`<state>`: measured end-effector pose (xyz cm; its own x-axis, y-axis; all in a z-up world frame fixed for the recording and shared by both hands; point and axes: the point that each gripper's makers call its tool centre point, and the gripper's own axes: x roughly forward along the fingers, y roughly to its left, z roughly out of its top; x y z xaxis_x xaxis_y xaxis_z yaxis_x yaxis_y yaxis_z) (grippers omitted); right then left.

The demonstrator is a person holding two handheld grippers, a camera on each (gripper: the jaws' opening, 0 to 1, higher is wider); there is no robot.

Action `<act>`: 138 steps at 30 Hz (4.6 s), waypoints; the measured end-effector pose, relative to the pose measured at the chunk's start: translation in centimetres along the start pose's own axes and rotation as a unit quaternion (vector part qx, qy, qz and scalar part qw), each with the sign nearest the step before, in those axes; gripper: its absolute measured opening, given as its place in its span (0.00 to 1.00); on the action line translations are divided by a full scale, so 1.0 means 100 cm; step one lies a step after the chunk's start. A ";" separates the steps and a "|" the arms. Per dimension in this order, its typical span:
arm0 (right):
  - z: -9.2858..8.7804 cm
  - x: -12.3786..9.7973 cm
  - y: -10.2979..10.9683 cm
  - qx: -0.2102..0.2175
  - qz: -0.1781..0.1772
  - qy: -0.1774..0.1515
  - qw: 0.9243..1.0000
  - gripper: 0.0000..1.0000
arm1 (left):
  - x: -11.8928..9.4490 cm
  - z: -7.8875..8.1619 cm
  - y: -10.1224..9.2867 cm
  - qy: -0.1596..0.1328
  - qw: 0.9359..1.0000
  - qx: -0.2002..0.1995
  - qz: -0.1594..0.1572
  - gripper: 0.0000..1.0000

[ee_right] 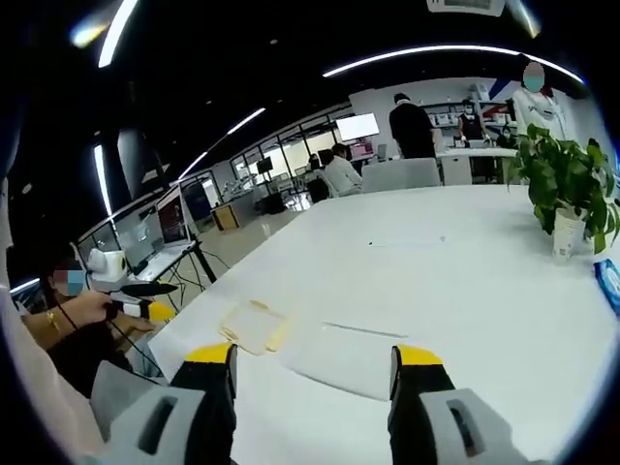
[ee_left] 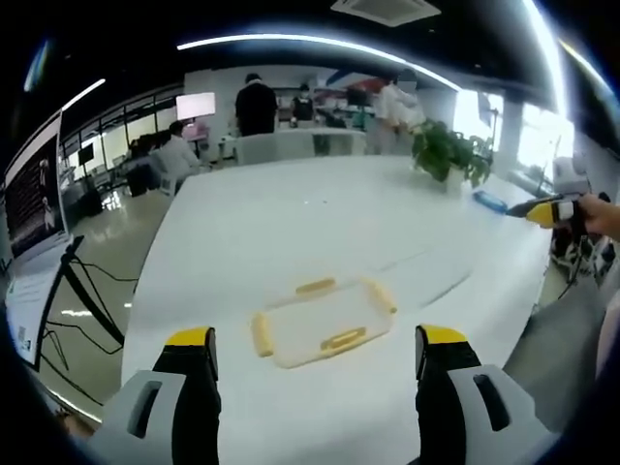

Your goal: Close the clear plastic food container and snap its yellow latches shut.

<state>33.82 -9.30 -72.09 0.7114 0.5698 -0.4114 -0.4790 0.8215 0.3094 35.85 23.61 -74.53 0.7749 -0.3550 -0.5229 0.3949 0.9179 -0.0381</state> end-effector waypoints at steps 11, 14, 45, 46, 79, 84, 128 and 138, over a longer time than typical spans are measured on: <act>0.005 0.006 -0.004 -0.001 -0.005 0.000 1.000 0.63 | 0.008 0.005 0.002 0.005 1.000 0.007 -0.005 0.82; 0.007 0.007 -0.007 -0.003 -0.006 -0.001 1.000 0.63 | 0.011 0.005 0.004 0.007 1.000 0.008 -0.006 0.82; 0.014 0.052 0.016 -0.053 0.040 0.031 0.997 0.63 | 0.029 0.012 0.017 0.015 0.999 0.049 -0.015 0.81; 0.015 0.054 0.018 -0.054 0.042 0.032 0.997 0.63 | 0.030 0.012 0.018 0.016 0.998 0.052 -0.016 0.81; 0.023 0.109 0.067 -0.096 0.116 0.046 0.988 0.63 | 0.054 0.008 0.030 0.053 0.985 0.150 -0.073 0.82; 0.021 0.115 0.075 -0.107 0.128 0.055 0.984 0.62 | 0.057 0.007 0.029 0.064 0.978 0.180 -0.082 0.82; -0.027 0.183 0.094 -0.294 0.195 0.201 0.914 0.61 | 0.099 -0.020 0.046 0.134 0.906 0.357 -0.185 0.75; -0.054 0.197 0.093 -0.336 0.225 0.245 0.881 0.60 | 0.106 -0.039 0.051 0.173 0.882 0.384 -0.211 0.73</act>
<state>40.66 9.68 -81.94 0.1425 0.6477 -0.7484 -0.9697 0.2431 0.0257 44.16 25.21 -83.65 0.3342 -0.4392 -0.8339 0.9329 0.2800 0.2265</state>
